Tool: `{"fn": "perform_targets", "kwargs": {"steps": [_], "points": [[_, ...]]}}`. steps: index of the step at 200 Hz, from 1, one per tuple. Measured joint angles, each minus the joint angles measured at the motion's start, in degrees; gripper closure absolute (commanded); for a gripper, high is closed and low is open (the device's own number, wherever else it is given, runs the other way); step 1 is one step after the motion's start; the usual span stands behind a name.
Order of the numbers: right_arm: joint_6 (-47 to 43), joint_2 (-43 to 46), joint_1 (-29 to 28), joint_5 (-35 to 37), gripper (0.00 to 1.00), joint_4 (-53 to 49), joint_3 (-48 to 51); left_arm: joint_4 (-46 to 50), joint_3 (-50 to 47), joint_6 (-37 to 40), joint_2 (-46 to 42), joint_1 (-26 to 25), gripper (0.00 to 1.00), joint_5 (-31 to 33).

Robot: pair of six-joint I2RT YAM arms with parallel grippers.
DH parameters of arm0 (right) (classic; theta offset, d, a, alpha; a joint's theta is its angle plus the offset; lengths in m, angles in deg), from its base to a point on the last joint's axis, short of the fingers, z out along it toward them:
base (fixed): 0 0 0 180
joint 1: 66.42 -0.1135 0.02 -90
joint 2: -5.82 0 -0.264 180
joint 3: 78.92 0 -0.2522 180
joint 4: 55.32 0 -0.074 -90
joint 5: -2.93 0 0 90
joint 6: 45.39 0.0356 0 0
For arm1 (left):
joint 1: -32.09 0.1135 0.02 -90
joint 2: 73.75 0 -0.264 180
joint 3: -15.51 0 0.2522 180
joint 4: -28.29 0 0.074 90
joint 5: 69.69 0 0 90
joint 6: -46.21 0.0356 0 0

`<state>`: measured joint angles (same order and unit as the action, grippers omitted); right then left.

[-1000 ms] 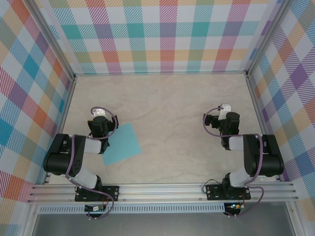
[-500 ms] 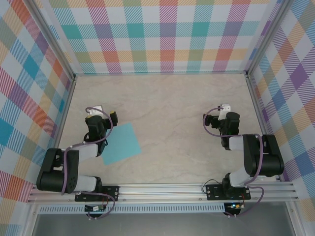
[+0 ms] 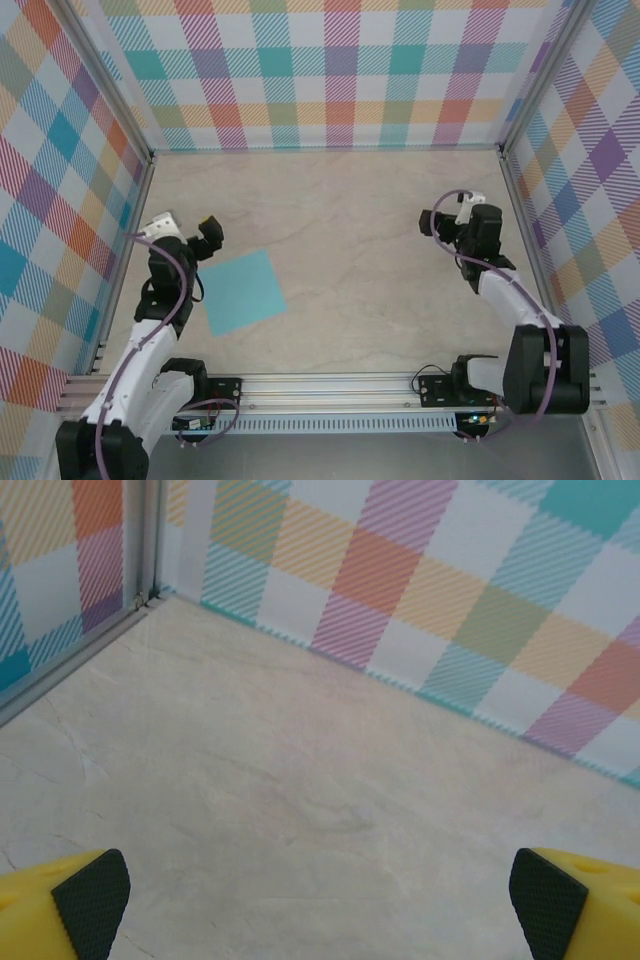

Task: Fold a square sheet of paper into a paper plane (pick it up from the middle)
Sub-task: Move the square sheet of paper to the center of the table.

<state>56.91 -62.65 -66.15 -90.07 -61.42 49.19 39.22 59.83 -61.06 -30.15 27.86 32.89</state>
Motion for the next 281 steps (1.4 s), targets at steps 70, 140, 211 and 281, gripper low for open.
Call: {"fn": "perform_targets", "kwargs": {"steps": [70, 140, 211, 281], "points": [[13.5, 3.2, 0.0, -22.7, 0.00, -25.4, -7.8, 36.7, 16.8, -8.3, -3.0, 0.0, 0.00, -16.0], [16.3, 8.9, -0.1, -34.6, 0.00, -30.1, -6.5, 43.4, 15.5, -13.5, 2.9, 0.0, 0.11, -31.5], [17.8, -0.6, -4.7, -40.2, 0.00, -29.7, -6.5, 42.2, 15.7, -16.4, 23.5, -6.5, 0.20, -28.9], [18.8, -6.6, -11.6, -39.3, 0.00, -26.1, -6.7, 37.5, 23.1, -17.9, 45.3, -8.0, 0.25, -23.5]]}}
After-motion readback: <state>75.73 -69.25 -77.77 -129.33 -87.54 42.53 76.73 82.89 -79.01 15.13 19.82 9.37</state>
